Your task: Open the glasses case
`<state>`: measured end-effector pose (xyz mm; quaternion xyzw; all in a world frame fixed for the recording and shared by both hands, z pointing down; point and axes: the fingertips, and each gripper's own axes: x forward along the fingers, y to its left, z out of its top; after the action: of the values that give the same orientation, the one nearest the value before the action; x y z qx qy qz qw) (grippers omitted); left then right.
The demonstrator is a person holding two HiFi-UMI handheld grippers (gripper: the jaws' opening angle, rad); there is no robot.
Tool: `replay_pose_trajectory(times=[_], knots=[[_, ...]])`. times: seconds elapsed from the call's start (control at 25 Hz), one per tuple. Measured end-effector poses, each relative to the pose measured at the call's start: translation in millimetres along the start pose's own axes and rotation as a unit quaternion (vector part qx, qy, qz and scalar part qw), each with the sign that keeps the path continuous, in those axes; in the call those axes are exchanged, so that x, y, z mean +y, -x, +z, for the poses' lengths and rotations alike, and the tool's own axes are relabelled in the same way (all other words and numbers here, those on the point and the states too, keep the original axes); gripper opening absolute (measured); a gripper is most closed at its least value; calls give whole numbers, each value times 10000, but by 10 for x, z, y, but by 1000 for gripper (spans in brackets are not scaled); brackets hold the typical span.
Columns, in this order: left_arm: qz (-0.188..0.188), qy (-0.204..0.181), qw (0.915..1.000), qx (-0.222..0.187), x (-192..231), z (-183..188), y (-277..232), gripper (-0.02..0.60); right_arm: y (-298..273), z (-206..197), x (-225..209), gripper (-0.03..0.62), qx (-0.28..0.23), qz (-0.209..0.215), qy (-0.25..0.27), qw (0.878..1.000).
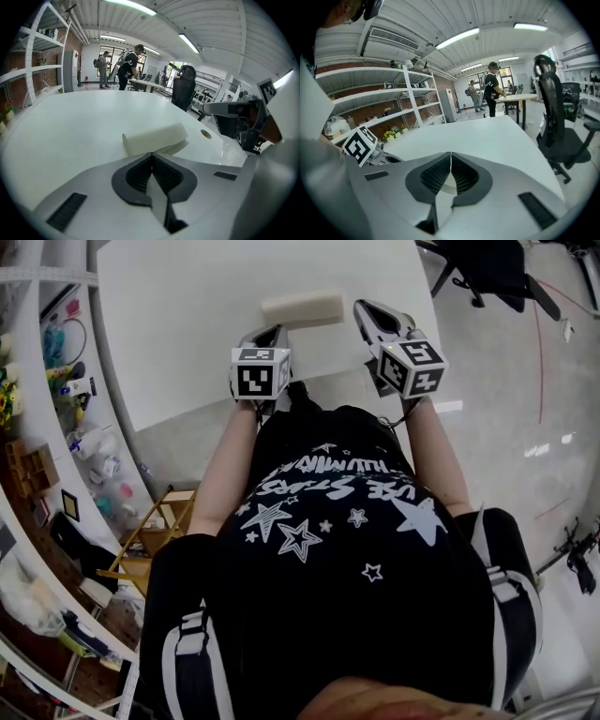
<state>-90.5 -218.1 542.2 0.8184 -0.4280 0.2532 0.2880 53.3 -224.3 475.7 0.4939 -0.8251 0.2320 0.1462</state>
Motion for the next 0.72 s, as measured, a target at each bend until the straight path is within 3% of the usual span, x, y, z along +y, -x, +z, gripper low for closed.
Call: replay_pose_trajectory(times=[0.44, 0.72], knots=[[15, -69, 9999, 82, -66, -63, -106, 12, -114, -75, 26, 10, 324, 114, 555, 9979], [281, 51, 9996, -19, -57, -9, -133, 12, -190, -33, -64, 11, 409, 386, 671, 9962]])
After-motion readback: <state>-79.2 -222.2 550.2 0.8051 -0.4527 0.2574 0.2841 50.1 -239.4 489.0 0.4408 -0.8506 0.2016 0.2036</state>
